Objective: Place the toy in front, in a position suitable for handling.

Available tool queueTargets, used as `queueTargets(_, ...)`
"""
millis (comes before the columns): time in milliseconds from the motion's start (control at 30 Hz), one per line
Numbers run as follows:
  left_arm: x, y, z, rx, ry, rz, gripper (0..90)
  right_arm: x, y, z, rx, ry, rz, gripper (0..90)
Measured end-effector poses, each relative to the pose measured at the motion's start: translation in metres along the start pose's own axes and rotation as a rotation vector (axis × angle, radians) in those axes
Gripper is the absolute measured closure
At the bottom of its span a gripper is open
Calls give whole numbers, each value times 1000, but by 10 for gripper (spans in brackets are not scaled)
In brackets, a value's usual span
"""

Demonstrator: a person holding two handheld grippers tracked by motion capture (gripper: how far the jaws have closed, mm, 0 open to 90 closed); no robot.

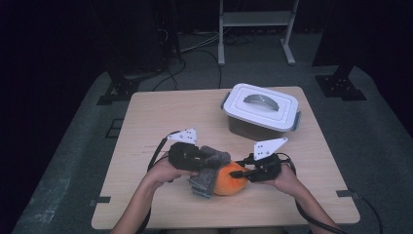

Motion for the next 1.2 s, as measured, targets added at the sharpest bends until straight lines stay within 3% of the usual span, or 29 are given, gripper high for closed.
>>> queueTargets(100, -3, -5, 3, 22, -17, -20, 714, 2, -5, -1, 9, -2, 1, 639)
queueTargets(233, -9, -7, 2, 22, -33, -19, 711, 6, -13, 0, 41, -5, 17, 619)
queueTargets(600, -15, -16, 8, 49, -21, 4, 701, 18, -30, -2, 25, 5, 17, 581)
queueTargets(833, -19, -11, 7, 44, -16, 14, 701, 22, -20, 3, 0, -28, 64, 365)
queueTargets(933, -20, -10, 7, 46, -14, 12, 701, 21, -18, 5, -16, -52, 72, 356)
queueTargets(1200, -25, -4, 7, 48, -11, 10, 702, 30, -6, 12, -62, -80, 3, 336)
Point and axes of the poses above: each handheld gripper's, and its own axes: x roughly backward along the jaws, y roughly out of its top, z roughly to its left, the point moved 5 cm from there along -x, roughly forward along the jaws, and after that the axes turned 5 degrees about z, right-handed, at the moved point
